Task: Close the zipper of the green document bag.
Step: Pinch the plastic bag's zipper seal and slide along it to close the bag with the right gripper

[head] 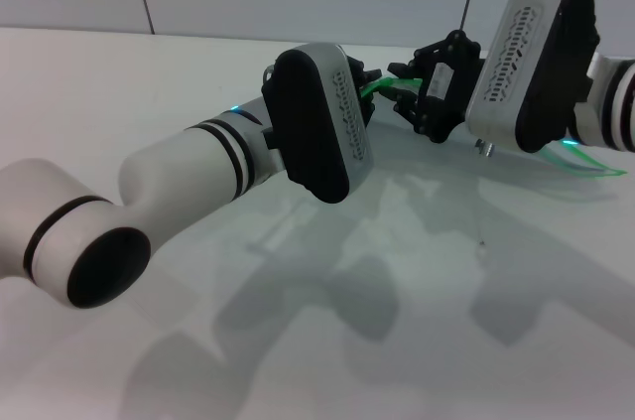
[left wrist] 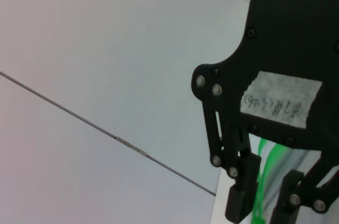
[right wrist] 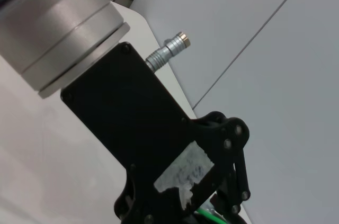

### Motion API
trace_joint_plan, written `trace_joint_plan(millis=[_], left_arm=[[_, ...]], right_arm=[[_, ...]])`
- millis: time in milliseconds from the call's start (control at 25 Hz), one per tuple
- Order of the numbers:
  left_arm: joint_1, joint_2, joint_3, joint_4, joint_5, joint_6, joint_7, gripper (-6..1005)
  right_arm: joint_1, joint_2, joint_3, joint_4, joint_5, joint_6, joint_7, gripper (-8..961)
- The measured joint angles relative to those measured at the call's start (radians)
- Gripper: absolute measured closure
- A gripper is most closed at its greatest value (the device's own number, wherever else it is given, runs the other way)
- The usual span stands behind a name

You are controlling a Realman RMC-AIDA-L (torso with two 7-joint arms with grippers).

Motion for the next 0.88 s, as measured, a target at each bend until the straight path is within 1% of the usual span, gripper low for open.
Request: trace_joint_plan(millis=[880], left_arm=[[-0.002, -0.003, 0.002, -0.006, 0.0, 0.0, 0.0, 945]], right_arm=[[0.001, 0.001, 0.0, -0.002, 0.002, 0.002, 0.0, 735]])
